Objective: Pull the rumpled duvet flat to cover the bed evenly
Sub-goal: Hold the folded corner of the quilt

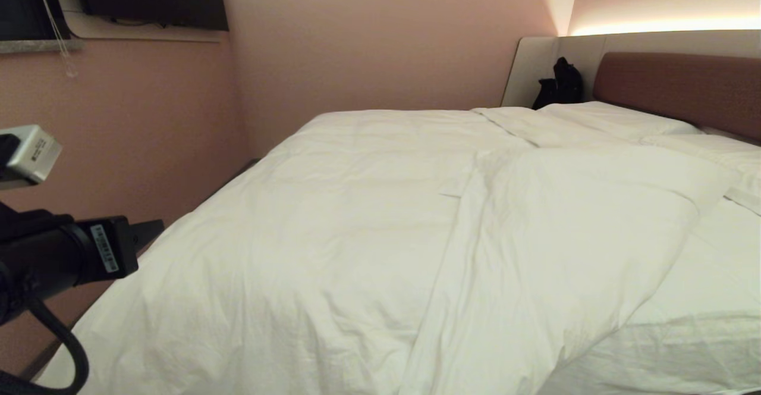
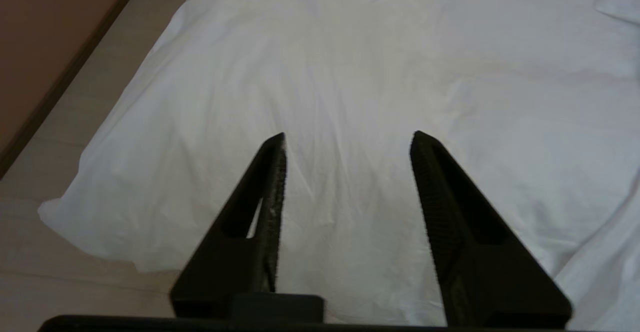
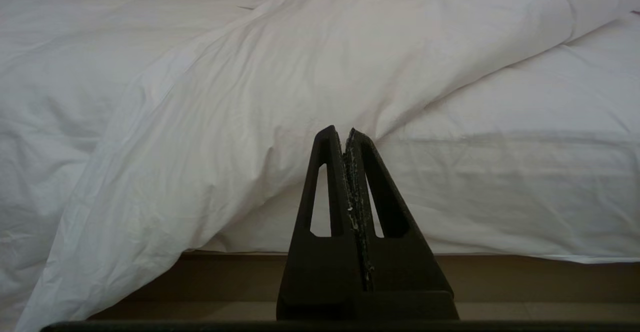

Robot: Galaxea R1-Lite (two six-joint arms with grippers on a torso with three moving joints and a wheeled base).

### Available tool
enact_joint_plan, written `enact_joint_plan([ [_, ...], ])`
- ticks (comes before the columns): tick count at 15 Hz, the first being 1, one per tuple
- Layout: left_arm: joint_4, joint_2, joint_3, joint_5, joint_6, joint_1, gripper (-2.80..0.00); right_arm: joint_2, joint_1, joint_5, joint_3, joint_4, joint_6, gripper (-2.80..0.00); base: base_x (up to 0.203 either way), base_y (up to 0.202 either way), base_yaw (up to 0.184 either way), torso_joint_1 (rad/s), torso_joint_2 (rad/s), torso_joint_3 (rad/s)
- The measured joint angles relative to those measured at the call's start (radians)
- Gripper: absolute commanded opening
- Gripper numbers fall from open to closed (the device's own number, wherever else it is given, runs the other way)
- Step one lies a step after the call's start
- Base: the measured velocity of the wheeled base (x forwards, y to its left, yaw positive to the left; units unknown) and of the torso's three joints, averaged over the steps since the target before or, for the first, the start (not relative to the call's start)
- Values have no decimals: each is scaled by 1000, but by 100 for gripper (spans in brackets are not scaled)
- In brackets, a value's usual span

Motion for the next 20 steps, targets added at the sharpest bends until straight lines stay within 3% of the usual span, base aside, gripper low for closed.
enact_joint_plan([
  [9,15,-272,118,9,110,-35,-280,0,0,0,0,1,0,-280,0,0,0,0,0,0],
  [20,138,-587,146,13,122,-24,-280,0,0,0,0,0,0,-280,0,0,0,0,0,0],
])
